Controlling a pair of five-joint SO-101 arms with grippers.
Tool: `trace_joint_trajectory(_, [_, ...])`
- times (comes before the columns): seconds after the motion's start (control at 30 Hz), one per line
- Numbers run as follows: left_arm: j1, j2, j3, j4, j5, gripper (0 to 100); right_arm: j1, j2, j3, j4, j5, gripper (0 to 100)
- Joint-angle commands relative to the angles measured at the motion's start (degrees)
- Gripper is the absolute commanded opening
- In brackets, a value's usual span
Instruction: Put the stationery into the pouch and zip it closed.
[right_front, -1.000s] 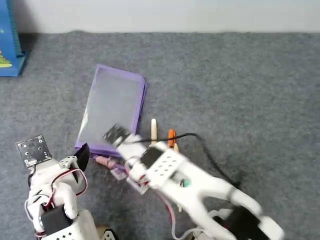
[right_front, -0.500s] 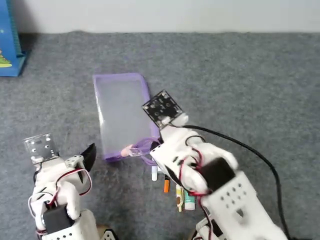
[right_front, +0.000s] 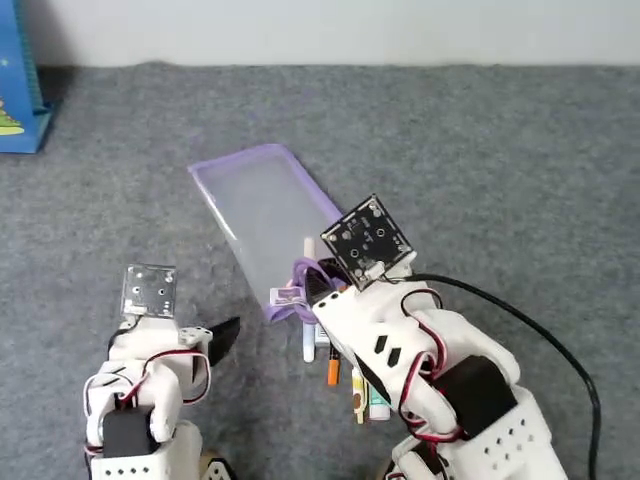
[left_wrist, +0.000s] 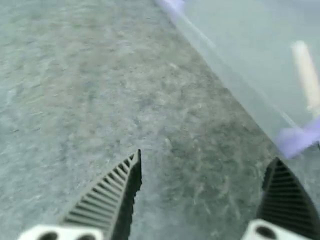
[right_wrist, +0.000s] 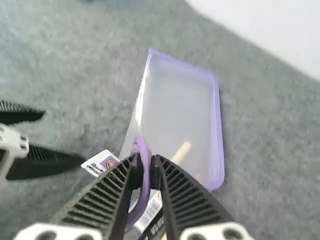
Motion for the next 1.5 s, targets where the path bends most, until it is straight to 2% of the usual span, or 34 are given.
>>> trace_joint_trajectory(0.0, [0.70,-0.44,-2.07,0.70,-0.26,39,0.31,-1.19,-1.32,-3.56,0.00,0.8])
trace_joint_trajectory(0.2, [0.88,-0.44,-2.95,0.26,2.29,40,-3.91,-1.27,-1.76,-5.58,0.00,0.8])
trace_joint_trajectory(0.37, [0.97,-0.44,-4.09,0.00,2.29,40,-4.09,-1.27,-4.75,-4.97,0.09,0.8])
trace_joint_trajectory(0.57, [5.19,-0.44,-3.65,-1.67,2.29,40,-4.35,-1.27,-6.59,-4.97,0.09,0.8])
trace_joint_trajectory(0.87, [5.63,-0.44,-2.95,-6.15,2.37,40,-4.53,-1.36,-6.77,-4.88,0.09,0.8])
trace_joint_trajectory(1.03, [5.63,-0.44,1.19,-11.43,2.37,40,-6.64,-1.36,-9.58,-1.19,-2.46,0.8])
trace_joint_trajectory(1.17, [5.63,-0.44,1.45,-11.60,2.37,40,-7.78,-1.36,-14.42,3.21,-3.43,0.8])
trace_joint_trajectory(1.47, [5.54,-0.44,1.54,-11.43,2.37,40,-7.87,-1.36,-15.56,4.09,-3.52,0.8])
